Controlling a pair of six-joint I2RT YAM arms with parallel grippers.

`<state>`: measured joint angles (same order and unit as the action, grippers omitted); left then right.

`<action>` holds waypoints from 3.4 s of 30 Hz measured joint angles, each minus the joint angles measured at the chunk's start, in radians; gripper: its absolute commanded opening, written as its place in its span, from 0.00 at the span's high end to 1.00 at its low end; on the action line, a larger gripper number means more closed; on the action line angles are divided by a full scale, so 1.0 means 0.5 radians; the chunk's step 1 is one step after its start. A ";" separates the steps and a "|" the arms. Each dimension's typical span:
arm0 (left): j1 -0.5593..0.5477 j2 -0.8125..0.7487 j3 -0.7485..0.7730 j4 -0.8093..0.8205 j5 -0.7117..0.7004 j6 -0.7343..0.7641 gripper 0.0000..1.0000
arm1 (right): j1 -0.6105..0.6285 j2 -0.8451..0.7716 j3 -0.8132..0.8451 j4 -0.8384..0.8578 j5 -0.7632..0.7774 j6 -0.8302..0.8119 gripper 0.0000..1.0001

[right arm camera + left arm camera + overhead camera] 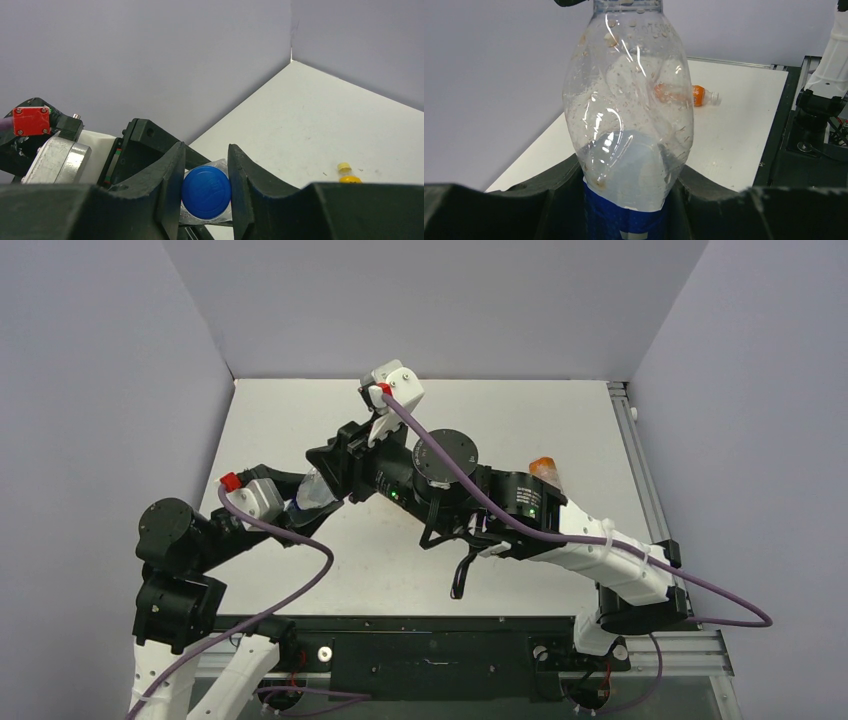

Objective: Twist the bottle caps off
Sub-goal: Unscrew the bottle cap from the plastic bottle.

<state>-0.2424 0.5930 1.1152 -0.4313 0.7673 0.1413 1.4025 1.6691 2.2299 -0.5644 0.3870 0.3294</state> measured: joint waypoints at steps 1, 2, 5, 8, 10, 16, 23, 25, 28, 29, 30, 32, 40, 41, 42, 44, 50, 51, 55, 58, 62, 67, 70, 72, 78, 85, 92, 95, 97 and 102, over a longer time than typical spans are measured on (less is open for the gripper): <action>0.000 0.000 -0.002 -0.001 0.003 -0.002 0.95 | 0.000 -0.010 -0.021 0.014 -0.001 0.000 0.91; 0.000 -0.001 -0.002 0.000 0.006 -0.005 0.95 | 0.000 -0.018 -0.037 0.030 -0.002 0.000 0.94; 0.000 0.000 -0.005 0.003 0.015 -0.042 0.95 | 0.000 -0.029 -0.062 0.053 -0.004 -0.002 0.99; 0.000 0.003 -0.005 0.014 0.051 -0.141 0.93 | -0.009 -0.046 -0.088 0.085 -0.050 -0.022 1.00; 0.000 0.012 -0.004 0.034 0.117 -0.257 0.90 | -0.034 -0.092 -0.150 0.123 -0.163 -0.058 1.00; -0.010 0.088 0.031 0.305 0.498 -0.842 0.85 | -0.173 -0.244 -0.262 0.223 -0.858 -0.185 1.00; -0.015 0.111 0.037 0.740 0.887 -1.437 0.86 | -0.263 -0.291 -0.262 0.323 -1.603 -0.270 1.00; -0.015 0.114 0.039 0.789 0.952 -1.523 0.87 | -0.272 -0.296 -0.262 0.327 -1.711 -0.286 1.00; -0.015 0.117 0.040 0.846 1.013 -1.604 0.87 | -0.281 -0.301 -0.264 0.325 -1.805 -0.311 0.77; -0.015 0.119 0.040 0.857 1.021 -1.622 0.87 | -0.282 -0.304 -0.265 0.324 -1.811 -0.317 0.52; -0.015 0.123 0.040 0.865 1.027 -1.630 0.87 | -0.282 -0.309 -0.271 0.325 -1.803 -0.320 0.40; -0.012 0.134 0.041 0.867 0.979 -1.638 0.87 | -0.274 -0.342 -0.318 0.314 -1.717 -0.307 0.23; 0.000 0.155 0.101 0.436 0.525 -1.050 0.86 | -0.082 -0.411 -0.296 0.225 -0.579 -0.159 0.19; 0.001 0.150 0.101 0.382 0.456 -0.958 0.86 | -0.063 -0.378 -0.225 0.198 -0.466 -0.140 0.19; 0.002 0.145 0.098 0.333 0.393 -0.867 0.86 | -0.046 -0.339 -0.154 0.180 -0.363 -0.120 0.20; 0.002 0.114 0.073 0.266 0.272 -0.690 0.86 | -0.027 -0.248 -0.027 0.137 -0.192 -0.087 0.23; 0.002 -0.004 -0.021 0.168 0.040 -0.304 0.88 | -0.004 -0.025 0.106 -0.005 0.005 -0.030 0.36; 0.002 -0.014 -0.028 0.158 0.017 -0.263 0.88 | -0.002 0.002 0.108 -0.028 0.014 -0.022 0.39; 0.002 -0.024 -0.037 0.140 -0.056 -0.150 0.88 | -0.002 0.069 0.111 -0.097 0.020 -0.005 0.54; 0.002 -0.024 -0.043 0.130 -0.079 -0.108 0.88 | -0.002 0.073 0.114 -0.105 0.019 -0.002 0.69; 0.002 -0.024 -0.045 0.121 -0.088 -0.092 0.88 | -0.002 0.072 0.119 -0.101 0.017 0.005 0.75; 0.002 -0.025 -0.045 0.121 -0.076 -0.093 0.88 | -0.002 0.046 0.080 -0.082 0.002 0.000 0.90; 0.002 -0.025 -0.045 0.120 -0.056 -0.108 0.88 | -0.006 0.022 0.037 -0.053 -0.021 -0.012 0.97; 0.002 -0.021 -0.045 0.120 -0.023 -0.143 0.88 | -0.023 -0.013 -0.018 -0.027 -0.076 -0.032 0.99; 0.002 0.057 0.021 0.156 0.254 -0.513 0.85 | -0.177 -0.170 -0.172 0.037 -0.691 -0.128 1.00; -0.010 0.144 0.008 0.748 0.836 -1.371 0.87 | -0.306 -0.394 -0.423 0.287 -1.489 -0.169 1.00; -0.011 0.155 -0.011 1.059 1.033 -1.750 0.87 | -0.299 -0.429 -0.455 0.343 -1.627 -0.180 0.30; -0.006 0.170 0.021 0.844 0.950 -1.589 0.87 | -0.232 -0.459 -0.464 0.311 -1.264 -0.192 0.21; -0.005 0.176 0.059 0.621 0.839 -1.357 0.88 | -0.166 -0.478 -0.464 0.310 -0.971 -0.204 0.20; -0.001 0.122 0.084 0.238 0.462 -0.760 0.88 | 0.007 -0.399 -0.277 0.223 -0.349 -0.211 0.19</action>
<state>-0.2428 0.6540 1.1572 -0.3122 0.9985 -0.2386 1.4059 1.4696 2.0914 -0.4530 0.2127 0.2241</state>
